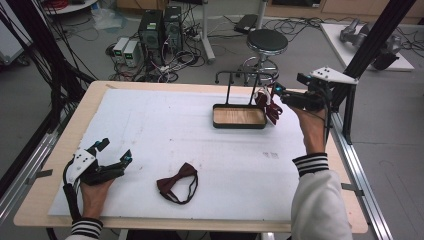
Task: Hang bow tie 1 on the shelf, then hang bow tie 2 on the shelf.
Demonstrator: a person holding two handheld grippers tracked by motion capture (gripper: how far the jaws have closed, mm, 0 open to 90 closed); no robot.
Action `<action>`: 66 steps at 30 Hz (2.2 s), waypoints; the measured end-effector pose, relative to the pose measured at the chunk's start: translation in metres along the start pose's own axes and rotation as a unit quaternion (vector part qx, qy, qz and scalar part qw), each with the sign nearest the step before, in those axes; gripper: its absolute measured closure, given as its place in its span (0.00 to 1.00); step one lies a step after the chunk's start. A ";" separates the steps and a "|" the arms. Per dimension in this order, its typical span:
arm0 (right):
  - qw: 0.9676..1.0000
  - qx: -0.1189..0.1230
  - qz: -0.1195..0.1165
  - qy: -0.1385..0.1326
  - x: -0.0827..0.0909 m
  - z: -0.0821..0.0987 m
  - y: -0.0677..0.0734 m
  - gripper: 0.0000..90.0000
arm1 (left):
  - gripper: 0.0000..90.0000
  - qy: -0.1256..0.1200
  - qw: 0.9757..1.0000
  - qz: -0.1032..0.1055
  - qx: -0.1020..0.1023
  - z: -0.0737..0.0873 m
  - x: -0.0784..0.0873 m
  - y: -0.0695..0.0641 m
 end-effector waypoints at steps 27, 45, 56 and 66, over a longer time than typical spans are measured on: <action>0.996 -0.008 -0.087 -0.015 0.053 0.076 0.061 0.13 | 0.11 0.002 1.000 0.003 0.001 0.000 -0.001 0.000; 0.994 -0.009 -0.109 -0.001 0.061 0.119 0.093 0.13 | 0.11 0.001 1.000 0.003 -0.002 0.000 0.000 -0.001; 0.994 0.000 -0.112 0.012 0.058 0.138 0.104 0.13 | 0.11 -0.002 1.000 0.000 -0.001 0.000 0.000 -0.001; 0.992 0.003 -0.124 0.017 0.055 0.137 0.109 0.13 | 0.11 0.000 1.000 0.000 -0.002 0.000 0.000 -0.001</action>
Point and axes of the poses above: each handheld gripper's, and its own axes: x roughly backward along the jaws, z roughly out of its underside, y roughly to its left, the point moved 9 cm from there along -x, roughly forward along the jaws, and after that the axes turned 7 degrees about z, right-handed, at the moved point
